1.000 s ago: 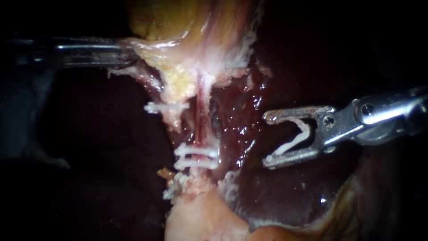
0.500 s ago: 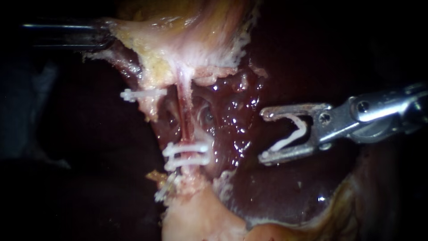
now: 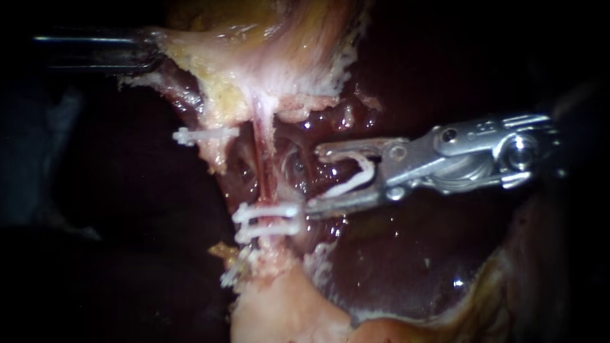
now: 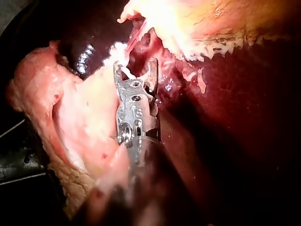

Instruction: Clipping third clip right tube

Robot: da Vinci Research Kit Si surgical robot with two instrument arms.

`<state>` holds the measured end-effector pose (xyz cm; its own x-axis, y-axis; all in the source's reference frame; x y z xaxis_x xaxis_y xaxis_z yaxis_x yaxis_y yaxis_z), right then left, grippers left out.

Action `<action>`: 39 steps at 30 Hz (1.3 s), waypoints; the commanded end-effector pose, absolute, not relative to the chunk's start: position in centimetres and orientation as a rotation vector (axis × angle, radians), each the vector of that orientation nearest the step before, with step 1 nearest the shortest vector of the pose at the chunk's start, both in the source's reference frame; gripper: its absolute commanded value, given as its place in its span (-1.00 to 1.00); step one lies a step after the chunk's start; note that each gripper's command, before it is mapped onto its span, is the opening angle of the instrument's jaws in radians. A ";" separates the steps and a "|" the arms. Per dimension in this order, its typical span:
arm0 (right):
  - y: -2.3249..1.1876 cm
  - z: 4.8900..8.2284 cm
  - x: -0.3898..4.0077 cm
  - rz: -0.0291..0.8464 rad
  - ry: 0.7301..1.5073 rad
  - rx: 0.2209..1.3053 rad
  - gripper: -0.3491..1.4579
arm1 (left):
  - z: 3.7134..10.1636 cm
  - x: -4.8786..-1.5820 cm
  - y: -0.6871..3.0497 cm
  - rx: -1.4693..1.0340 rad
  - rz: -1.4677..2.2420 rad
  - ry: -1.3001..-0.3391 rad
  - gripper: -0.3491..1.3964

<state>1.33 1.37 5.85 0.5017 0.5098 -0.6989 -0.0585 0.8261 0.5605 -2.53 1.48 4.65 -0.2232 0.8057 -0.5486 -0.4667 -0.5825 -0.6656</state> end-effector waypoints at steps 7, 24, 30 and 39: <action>1.36 6.07 1.60 0.384 1.017 0.537 -0.07 | 4.67 -2.54 1.47 -1.158 1.907 -0.458 -1.00; 1.47 6.19 1.99 0.483 1.141 0.640 -0.09 | 4.68 -2.55 1.47 -1.158 1.907 -0.457 -1.00; 1.48 6.18 2.02 0.495 1.205 0.689 -0.09 | 4.69 -2.54 1.47 -1.159 1.908 -0.457 -1.00; 1.42 5.94 2.01 0.497 1.317 0.833 -0.10 | 4.71 -2.54 1.46 -1.159 1.909 -0.456 -1.00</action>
<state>2.01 1.41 5.89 0.2065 0.7408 -0.6392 0.1490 0.6219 0.7688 -2.54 1.46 4.72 -0.2235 0.8040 -0.5511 -0.4675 -0.5845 -0.6632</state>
